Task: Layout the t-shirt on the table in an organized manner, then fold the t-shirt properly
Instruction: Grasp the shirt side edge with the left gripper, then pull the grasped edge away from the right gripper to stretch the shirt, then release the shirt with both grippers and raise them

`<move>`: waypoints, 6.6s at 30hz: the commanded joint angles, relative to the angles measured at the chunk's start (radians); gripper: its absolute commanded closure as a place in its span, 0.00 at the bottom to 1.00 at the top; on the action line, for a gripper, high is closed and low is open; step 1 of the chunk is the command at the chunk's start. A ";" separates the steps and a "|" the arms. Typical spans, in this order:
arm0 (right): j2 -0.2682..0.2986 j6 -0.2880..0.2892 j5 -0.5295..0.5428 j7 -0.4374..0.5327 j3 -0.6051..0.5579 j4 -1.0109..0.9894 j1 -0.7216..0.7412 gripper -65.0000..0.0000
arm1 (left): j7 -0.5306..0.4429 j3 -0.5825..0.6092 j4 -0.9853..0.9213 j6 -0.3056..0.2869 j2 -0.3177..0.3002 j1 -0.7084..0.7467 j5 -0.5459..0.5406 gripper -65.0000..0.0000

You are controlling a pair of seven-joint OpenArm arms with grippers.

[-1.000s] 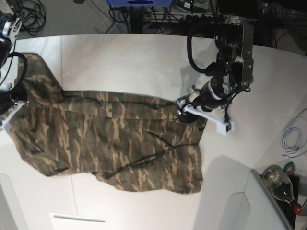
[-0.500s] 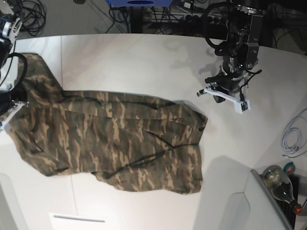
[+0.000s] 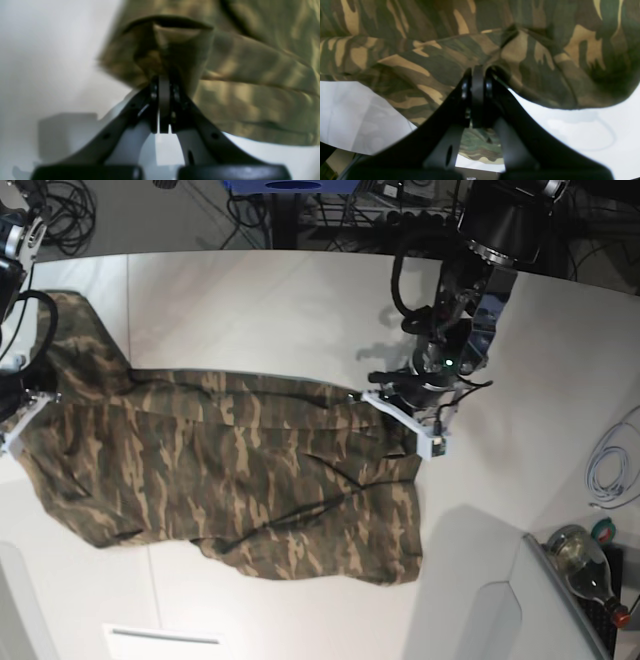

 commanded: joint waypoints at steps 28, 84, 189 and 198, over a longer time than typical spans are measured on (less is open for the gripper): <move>0.021 0.002 0.004 0.010 0.003 0.015 0.020 1.00 | -0.017 -0.145 0.157 0.019 -0.058 0.114 0.002 1.00; 0.020 0.002 0.004 0.044 0.003 0.009 0.018 1.00 | -0.020 -0.144 -0.078 -0.180 0.022 -0.082 0.104 0.52; -0.272 -0.229 0.479 0.231 -0.250 0.850 -0.589 0.42 | 0.555 -0.713 0.438 0.067 0.084 0.237 0.095 0.56; -0.310 -0.222 0.482 0.234 -0.367 0.747 -0.626 0.42 | 0.313 -0.923 0.424 -0.440 0.091 0.381 0.104 0.56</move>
